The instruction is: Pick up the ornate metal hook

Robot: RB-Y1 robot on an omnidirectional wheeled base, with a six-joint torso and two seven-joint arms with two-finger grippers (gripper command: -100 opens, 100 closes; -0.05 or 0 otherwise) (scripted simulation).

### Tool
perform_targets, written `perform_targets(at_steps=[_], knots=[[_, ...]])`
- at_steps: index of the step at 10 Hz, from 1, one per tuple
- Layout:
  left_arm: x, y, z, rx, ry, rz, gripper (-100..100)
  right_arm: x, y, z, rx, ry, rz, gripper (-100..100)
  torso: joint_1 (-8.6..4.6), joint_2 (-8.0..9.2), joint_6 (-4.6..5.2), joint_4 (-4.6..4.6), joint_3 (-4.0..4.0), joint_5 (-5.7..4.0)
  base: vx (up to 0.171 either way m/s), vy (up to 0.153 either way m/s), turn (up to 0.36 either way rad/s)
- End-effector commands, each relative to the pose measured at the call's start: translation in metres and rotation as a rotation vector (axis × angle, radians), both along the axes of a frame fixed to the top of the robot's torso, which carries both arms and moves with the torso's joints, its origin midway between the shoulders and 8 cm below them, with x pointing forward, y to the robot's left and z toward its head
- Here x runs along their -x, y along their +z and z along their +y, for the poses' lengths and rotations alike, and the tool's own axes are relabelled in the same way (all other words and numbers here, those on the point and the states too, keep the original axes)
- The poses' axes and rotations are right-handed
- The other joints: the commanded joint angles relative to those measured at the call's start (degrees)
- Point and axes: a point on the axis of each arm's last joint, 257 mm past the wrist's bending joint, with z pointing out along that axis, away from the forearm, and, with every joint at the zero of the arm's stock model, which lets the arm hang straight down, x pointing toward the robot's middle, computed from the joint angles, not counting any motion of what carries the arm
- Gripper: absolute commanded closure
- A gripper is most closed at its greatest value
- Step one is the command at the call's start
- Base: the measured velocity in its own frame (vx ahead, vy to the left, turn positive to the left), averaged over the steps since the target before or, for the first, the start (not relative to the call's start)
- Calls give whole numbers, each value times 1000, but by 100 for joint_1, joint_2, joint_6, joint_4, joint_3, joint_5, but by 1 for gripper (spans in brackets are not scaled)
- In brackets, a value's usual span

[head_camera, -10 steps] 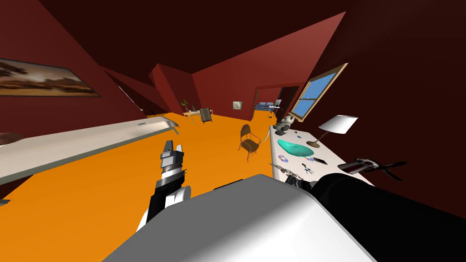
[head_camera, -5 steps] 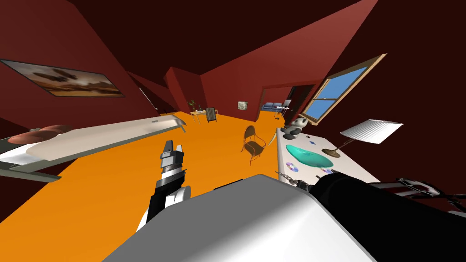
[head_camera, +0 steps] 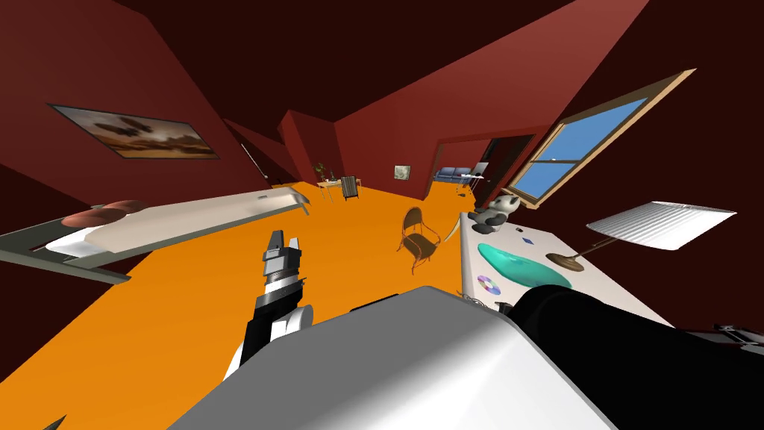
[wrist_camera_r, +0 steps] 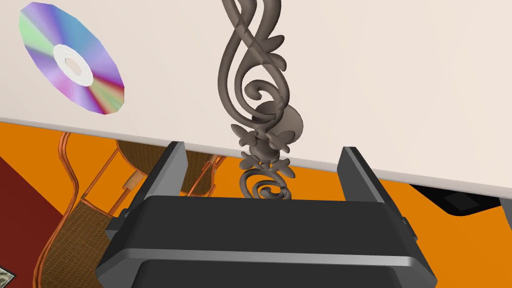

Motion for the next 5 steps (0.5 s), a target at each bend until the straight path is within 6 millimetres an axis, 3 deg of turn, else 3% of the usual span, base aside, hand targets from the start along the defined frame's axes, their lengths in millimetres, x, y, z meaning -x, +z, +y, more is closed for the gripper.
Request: perform_targets(at_steps=[1,5], knots=[[0,0,0,0,0,0,0,5,-9,4,0,-12,-2,-100,0,0,0,0,0,0,5,-29,59],[0,0,0,0,0,0,0,10,-21,10,-1,-26,-3,-100,-12,8,0,2,5,-3,0,-38,64]])
